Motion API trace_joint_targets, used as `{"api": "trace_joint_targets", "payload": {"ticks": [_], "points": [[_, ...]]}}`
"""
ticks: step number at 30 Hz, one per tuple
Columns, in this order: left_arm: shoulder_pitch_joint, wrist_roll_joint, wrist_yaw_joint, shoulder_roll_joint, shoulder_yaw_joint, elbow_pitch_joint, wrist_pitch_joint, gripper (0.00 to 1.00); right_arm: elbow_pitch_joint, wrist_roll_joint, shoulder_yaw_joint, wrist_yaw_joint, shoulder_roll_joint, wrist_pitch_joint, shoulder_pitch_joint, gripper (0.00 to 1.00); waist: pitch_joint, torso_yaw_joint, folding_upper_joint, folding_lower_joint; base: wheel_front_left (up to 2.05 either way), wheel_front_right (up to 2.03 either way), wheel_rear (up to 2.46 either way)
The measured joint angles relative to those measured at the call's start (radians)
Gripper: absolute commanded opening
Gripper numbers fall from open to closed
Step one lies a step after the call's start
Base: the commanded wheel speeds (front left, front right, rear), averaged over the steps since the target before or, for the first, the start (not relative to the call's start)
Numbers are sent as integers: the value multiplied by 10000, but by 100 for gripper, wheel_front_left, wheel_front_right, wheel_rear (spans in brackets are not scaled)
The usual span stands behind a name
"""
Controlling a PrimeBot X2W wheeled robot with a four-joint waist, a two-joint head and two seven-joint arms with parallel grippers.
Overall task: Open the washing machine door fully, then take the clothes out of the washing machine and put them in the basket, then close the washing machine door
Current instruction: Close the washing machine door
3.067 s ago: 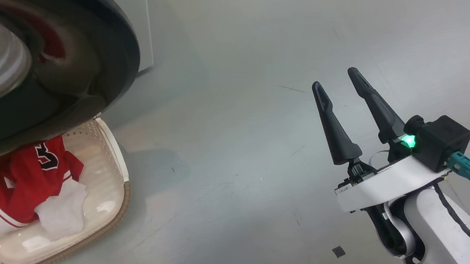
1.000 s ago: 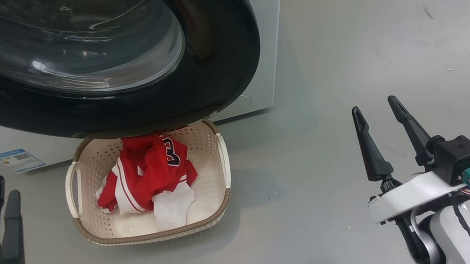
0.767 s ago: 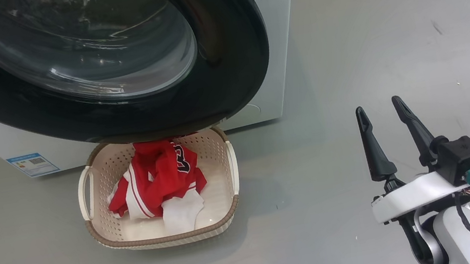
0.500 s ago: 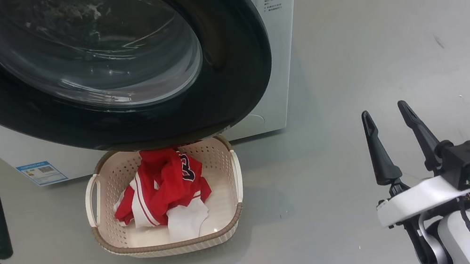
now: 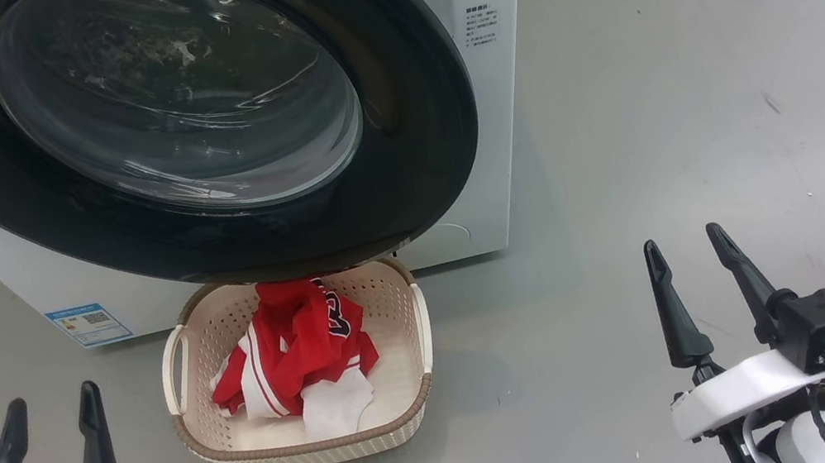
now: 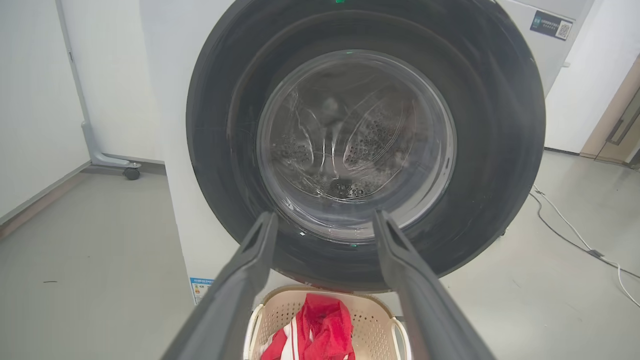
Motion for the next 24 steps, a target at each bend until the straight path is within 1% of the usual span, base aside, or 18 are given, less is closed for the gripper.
{"api": "trace_joint_targets", "payload": {"ticks": [4,7,12,17,24], "points": [[364,876,125,8,-270,151,-305,100,17,-82,27,2,10,0,196,100,-91,11,0,0,0,0,0],[524,1448,332,4,-502,378,-485,100,61,-109,52,82,10,0,267,100,-170,2,0,0,0,0,0],[772,2226,706,-29,-828,533,-736,100,61,-176,71,82,10,0,487,100,-259,-22,0,0,0,0,0],[835,2487,968,-224,-1143,756,-988,100,61,-257,69,82,12,0,621,100,-290,-23,0,0,0,0,0],[846,2773,1139,-414,-1377,955,-1177,100,59,-332,63,79,15,0,657,100,-312,2,0,0,0,0,0]]}}
